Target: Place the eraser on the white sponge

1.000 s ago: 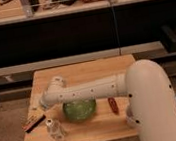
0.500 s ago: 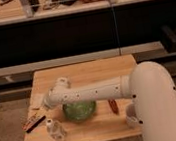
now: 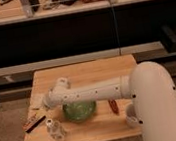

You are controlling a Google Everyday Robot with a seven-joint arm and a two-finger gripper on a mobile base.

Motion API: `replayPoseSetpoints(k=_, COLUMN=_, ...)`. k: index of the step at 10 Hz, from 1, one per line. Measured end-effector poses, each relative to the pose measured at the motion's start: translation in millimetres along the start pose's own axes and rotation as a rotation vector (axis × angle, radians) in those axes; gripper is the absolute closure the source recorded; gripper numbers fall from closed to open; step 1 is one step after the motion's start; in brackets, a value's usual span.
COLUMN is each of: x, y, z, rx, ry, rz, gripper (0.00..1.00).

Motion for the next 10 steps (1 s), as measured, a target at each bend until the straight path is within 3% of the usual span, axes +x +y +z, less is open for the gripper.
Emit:
replayPoseSetpoints(k=2, x=0, y=-12, z=6, rx=0.031, ry=0.045, rz=-0.099, gripper=0.2)
replayPoseSetpoints(k=6, x=-13, y=-21, z=22, rx=0.08, ry=0.085, rz=-0.226, gripper=0.2)
replayPoseSetpoints(k=10, x=-17, y=-30, z=38, rx=0.137, ry=0.143, rz=-0.297, gripper=0.2)
